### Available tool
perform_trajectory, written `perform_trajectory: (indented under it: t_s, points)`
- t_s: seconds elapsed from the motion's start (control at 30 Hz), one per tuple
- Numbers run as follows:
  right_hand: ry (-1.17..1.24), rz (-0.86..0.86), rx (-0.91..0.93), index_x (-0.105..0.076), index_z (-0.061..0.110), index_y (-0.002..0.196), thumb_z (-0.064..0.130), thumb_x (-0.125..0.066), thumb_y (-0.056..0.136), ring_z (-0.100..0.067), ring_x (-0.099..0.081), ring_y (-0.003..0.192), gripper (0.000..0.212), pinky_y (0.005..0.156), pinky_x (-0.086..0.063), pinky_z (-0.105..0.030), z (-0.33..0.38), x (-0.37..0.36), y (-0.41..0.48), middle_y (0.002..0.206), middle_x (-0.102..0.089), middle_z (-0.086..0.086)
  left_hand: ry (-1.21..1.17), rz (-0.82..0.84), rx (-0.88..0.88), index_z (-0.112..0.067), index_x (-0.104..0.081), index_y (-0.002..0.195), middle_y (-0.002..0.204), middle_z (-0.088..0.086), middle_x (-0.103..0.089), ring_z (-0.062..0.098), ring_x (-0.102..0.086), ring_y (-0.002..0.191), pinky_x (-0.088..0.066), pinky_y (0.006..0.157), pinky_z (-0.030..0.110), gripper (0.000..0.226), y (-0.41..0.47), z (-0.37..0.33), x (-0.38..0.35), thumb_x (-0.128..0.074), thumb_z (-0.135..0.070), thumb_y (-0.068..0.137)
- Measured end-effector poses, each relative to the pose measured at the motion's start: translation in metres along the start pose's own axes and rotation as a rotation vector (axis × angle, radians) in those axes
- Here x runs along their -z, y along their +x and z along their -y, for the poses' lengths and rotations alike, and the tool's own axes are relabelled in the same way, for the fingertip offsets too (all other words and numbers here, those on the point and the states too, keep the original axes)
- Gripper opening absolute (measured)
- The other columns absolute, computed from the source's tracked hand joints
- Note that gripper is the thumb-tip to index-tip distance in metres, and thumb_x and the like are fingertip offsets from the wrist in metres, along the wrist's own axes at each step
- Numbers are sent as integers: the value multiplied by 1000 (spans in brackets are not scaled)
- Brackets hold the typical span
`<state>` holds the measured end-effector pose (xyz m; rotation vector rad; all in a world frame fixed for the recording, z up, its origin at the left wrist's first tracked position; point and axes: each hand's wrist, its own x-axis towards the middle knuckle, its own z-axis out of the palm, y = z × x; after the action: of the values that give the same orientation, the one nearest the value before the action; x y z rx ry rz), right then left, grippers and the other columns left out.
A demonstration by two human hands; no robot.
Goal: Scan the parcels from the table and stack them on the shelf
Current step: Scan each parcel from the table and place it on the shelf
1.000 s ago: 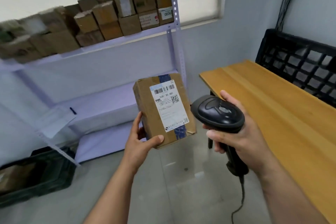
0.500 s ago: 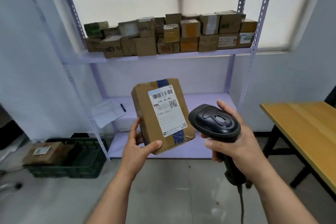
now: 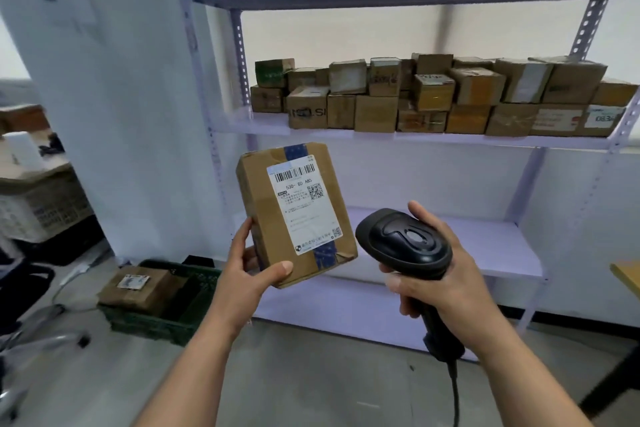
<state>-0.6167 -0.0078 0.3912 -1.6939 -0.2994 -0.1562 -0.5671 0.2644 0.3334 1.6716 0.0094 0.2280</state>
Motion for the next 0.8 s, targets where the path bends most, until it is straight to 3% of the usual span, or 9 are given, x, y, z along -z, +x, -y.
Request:
perform_trajectory:
  t_s: [0.07,0.2,0.27,0.33,0.47,0.53,0.63,0.8]
  points:
    - [0,18,-6,-42,54,129,-5,-82,70,-27,-59,50,93,48,-51,-36,-6,-10,18,94,-73,-10,-15,-35,-3,-51,-29,142,118,-5,-65,8,-65,104,-51,72,15,92,15,6,12,-83,-21,74]
    - [29,49,-9,-42,51,132,6,-82,61,-27,-58,48,94,46,-50,-35,-17,-26,59,93,-73,-11,-15,-85,4,-42,-28,147,115,-7,-63,4,-61,102,-50,64,8,86,52,11,28,-75,-10,82]
    - [48,68,1,-43,51,131,7,-85,58,-28,-57,47,95,46,-50,-35,-22,-35,85,94,-73,-11,-2,-99,5,-42,-29,146,116,-5,-63,7,-62,104,-51,69,11,84,75,11,36,-74,-12,83]
    - [70,74,22,-44,51,130,5,-90,58,-28,-57,46,98,46,-51,-36,-27,-42,112,96,-73,-12,13,-109,-2,-46,-30,144,120,-2,-64,15,-62,109,-52,82,23,81,101,10,44,-74,-16,83]
    - [104,81,38,-44,52,131,7,-83,60,-29,-58,48,93,48,-51,-38,-37,-51,165,100,-72,-12,43,-120,-12,-51,-34,139,119,1,-66,20,-64,109,-52,93,38,78,158,5,57,-77,-20,81]
    - [102,89,30,-44,52,131,-1,-83,65,-29,-58,49,93,48,-51,-35,-43,-52,191,103,-71,-12,56,-142,-25,-49,-34,140,118,1,-67,19,-64,108,-52,89,33,77,187,0,60,-77,-22,81]
    - [127,102,13,-45,54,130,11,-84,57,-30,-58,51,93,48,-50,-33,-49,-53,224,102,-71,-13,40,-182,-42,-41,-32,146,113,-1,-68,11,-66,100,-50,77,22,76,224,-5,62,-71,-18,85]
    - [85,96,21,-45,52,132,6,-84,61,-29,-58,50,93,49,-50,-34,-56,-54,269,103,-70,-11,49,-184,-60,-40,-33,145,108,-5,-68,7,-65,97,-50,80,27,74,278,-13,67,-70,-16,86]
